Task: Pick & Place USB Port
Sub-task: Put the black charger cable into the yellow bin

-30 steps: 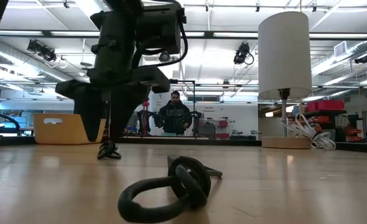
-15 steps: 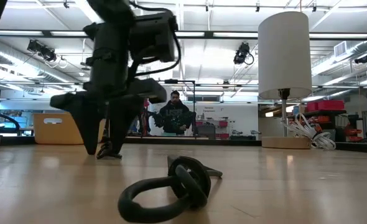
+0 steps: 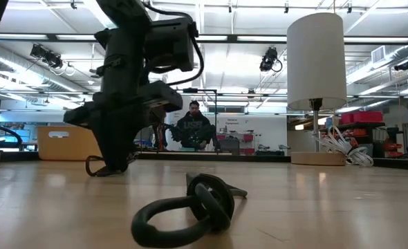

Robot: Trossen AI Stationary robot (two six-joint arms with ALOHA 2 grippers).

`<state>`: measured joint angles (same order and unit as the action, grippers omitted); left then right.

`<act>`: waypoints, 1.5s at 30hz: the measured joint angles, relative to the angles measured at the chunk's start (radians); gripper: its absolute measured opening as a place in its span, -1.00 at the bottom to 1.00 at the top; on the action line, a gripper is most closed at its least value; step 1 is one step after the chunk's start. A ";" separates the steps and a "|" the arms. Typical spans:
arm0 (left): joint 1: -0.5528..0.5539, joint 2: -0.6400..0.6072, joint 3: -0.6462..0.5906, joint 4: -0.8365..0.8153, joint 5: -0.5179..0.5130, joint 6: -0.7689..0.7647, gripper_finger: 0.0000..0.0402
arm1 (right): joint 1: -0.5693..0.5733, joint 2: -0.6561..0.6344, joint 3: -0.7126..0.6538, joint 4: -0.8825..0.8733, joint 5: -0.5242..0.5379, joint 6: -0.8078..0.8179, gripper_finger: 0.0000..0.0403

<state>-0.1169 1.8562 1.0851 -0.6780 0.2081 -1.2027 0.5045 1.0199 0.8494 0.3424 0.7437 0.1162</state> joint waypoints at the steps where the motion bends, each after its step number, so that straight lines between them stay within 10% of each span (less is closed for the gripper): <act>1: -0.001 0.000 0.017 -0.023 0.000 0.014 -0.89 | 0.000 0.000 0.000 0.000 0.000 0.000 -0.58; 20: 0.179 -0.437 0.130 -0.538 -0.292 0.219 -0.90 | 0.000 0.000 0.000 -0.001 0.000 0.011 -0.58; 31: 0.521 -0.713 0.130 -0.679 -0.400 0.331 -0.91 | 0.000 0.000 0.000 -0.003 0.000 0.023 -0.58; 45: 0.981 -0.686 0.073 -0.561 -0.326 0.726 -0.91 | 0.000 0.000 0.000 -0.007 -0.003 0.029 -0.58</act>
<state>0.8640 1.1706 1.1580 -1.2391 -0.1180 -0.4770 0.5045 1.0195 0.8494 0.3355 0.7410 0.1447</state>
